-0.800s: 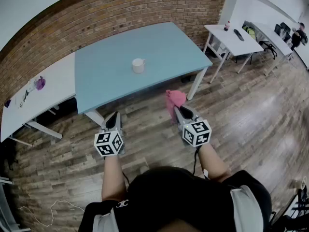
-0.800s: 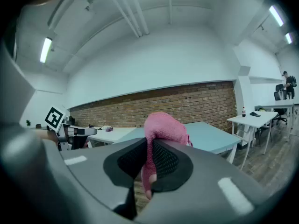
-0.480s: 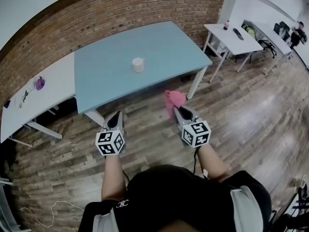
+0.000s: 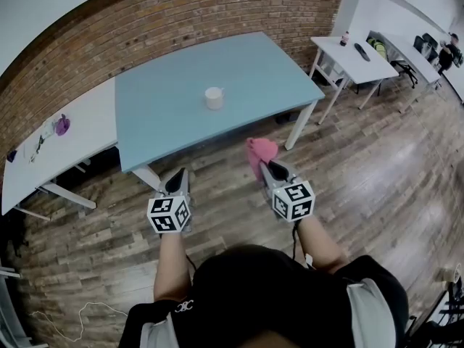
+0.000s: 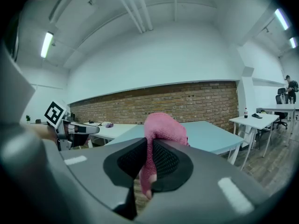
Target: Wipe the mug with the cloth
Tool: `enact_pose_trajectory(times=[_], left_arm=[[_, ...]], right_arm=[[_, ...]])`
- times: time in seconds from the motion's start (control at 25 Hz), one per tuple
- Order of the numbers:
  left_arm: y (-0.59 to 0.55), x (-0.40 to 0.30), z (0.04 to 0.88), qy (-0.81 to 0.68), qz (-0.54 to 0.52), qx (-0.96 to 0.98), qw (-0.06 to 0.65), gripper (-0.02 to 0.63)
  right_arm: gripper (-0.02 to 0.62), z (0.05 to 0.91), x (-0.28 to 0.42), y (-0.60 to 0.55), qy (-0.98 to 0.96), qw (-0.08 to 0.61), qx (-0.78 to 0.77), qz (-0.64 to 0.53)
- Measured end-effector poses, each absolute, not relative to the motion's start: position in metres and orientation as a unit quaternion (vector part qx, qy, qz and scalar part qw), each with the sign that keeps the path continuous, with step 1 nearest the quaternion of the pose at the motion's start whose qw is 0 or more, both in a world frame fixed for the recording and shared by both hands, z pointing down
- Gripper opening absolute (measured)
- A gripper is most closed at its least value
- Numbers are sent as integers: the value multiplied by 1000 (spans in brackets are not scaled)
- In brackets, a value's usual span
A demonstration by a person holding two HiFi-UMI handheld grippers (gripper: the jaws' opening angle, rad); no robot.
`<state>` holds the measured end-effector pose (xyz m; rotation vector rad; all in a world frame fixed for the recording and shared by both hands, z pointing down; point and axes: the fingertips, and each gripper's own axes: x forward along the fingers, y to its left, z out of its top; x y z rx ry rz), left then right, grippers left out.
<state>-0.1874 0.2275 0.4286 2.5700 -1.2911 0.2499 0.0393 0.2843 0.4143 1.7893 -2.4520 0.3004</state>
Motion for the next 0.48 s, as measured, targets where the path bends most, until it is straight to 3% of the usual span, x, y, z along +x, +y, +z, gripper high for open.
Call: enact_pose_trajectory(times=[0.48], left_arm=[[191, -214, 428, -427, 82, 893, 112, 4]], right_arm=[[35, 427, 4, 258, -790, 54, 602, 99]])
